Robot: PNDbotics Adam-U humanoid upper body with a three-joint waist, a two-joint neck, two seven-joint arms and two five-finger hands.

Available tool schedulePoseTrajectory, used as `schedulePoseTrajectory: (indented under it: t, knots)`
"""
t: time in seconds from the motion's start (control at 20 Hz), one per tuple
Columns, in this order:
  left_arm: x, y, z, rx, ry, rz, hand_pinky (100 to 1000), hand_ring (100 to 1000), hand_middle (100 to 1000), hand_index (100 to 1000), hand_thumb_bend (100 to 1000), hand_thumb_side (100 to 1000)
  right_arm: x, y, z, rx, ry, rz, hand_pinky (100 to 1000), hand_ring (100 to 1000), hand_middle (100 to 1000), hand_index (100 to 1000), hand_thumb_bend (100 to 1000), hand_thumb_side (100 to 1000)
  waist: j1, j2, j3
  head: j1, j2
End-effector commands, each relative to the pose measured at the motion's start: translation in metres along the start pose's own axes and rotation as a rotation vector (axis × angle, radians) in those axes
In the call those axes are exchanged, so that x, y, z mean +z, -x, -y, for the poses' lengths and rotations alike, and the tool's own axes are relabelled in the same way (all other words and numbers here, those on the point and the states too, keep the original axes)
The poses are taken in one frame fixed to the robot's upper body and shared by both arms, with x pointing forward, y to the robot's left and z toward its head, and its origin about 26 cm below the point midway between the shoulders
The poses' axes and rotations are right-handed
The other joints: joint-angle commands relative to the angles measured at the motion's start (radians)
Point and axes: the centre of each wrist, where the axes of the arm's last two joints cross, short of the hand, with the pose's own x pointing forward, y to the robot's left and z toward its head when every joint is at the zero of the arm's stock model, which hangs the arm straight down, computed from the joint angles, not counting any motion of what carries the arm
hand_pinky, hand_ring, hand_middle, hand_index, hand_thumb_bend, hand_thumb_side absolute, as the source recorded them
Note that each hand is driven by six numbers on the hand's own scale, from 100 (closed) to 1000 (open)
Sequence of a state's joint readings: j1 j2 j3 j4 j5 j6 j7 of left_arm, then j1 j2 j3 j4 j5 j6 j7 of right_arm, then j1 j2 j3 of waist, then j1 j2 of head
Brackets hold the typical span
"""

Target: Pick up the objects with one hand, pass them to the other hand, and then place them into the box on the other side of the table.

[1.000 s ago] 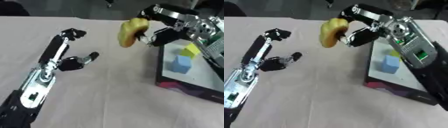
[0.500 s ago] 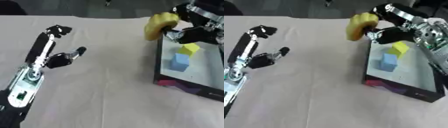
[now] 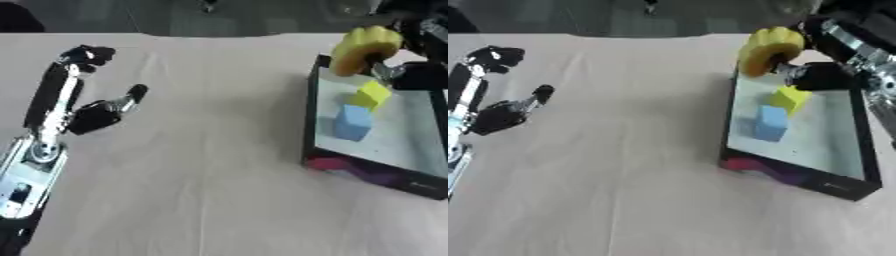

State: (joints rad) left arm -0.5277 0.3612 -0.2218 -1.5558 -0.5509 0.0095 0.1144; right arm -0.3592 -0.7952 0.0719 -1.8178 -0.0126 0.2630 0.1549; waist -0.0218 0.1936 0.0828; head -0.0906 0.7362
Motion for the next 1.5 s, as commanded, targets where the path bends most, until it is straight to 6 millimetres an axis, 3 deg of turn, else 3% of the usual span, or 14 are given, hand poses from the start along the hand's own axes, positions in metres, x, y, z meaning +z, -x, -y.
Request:
schedulePoseTrajectory:
  t: [0.05,0.35,0.5,0.6,0.75,0.9,1.05,1.2,1.35,1.5]
  knots:
    - [-0.003,0.0,-0.017,-0.026,-0.045,0.013,745,738,696,813,565,629,0.006,0.006,0.015,0.06,0.057,-0.031,902,878,644,685,100,100,0.014,-0.026,-0.001,0.003,-0.014]
    - [-0.002,0.004,-0.018,-0.019,-0.069,-0.005,749,743,700,810,554,623,0.013,0.029,0.013,0.086,0.078,-0.108,908,917,718,737,100,100,0.026,-0.028,-0.005,0.004,-0.013]
    - [-0.002,0.004,-0.02,-0.02,-0.08,-0.009,748,743,700,809,557,624,0.017,0.038,0.013,0.094,0.087,-0.13,920,967,800,796,113,100,0.03,-0.027,-0.007,-0.008,-0.01]
    - [-0.002,0.005,-0.021,-0.02,-0.088,-0.01,748,743,700,809,559,621,0.019,0.042,0.014,0.107,0.088,-0.137,930,1000,873,844,260,254,0.031,-0.026,-0.008,-0.014,-0.009]
    - [-0.002,0.005,-0.023,-0.02,-0.1,-0.013,747,743,699,809,559,620,0.022,0.049,0.014,0.131,0.09,-0.152,939,1000,936,896,327,400,0.034,-0.025,-0.01,-0.02,-0.009]
    - [-0.001,0.007,-0.024,-0.021,-0.111,-0.019,753,744,699,809,560,617,0.024,0.054,0.014,0.135,0.105,-0.169,950,1000,999,941,344,439,0.036,-0.023,-0.01,-0.023,-0.011]
    - [-0.001,0.008,-0.025,-0.022,-0.116,-0.023,753,743,699,809,560,616,0.027,0.056,0.015,0.133,0.134,-0.175,954,1000,1000,952,353,436,0.036,-0.023,-0.011,-0.023,-0.011]
    - [0.0,0.009,-0.025,-0.021,-0.121,-0.028,751,742,697,808,555,616,0.029,0.056,0.016,0.117,0.161,-0.172,955,1000,1000,945,292,434,0.036,-0.023,-0.012,-0.021,-0.011]
    - [0.001,0.01,-0.027,-0.017,-0.141,-0.038,750,741,696,809,534,623,0.031,0.053,0.016,0.028,0.215,-0.147,964,1000,1000,951,112,524,0.036,-0.024,-0.012,-0.015,-0.011]
    - [0.001,0.011,-0.032,0.0,-0.178,-0.053,745,736,693,809,462,670,0.033,0.048,0.015,-0.086,0.273,-0.113,977,1000,1000,991,100,632,0.035,-0.023,-0.01,-0.006,-0.009]
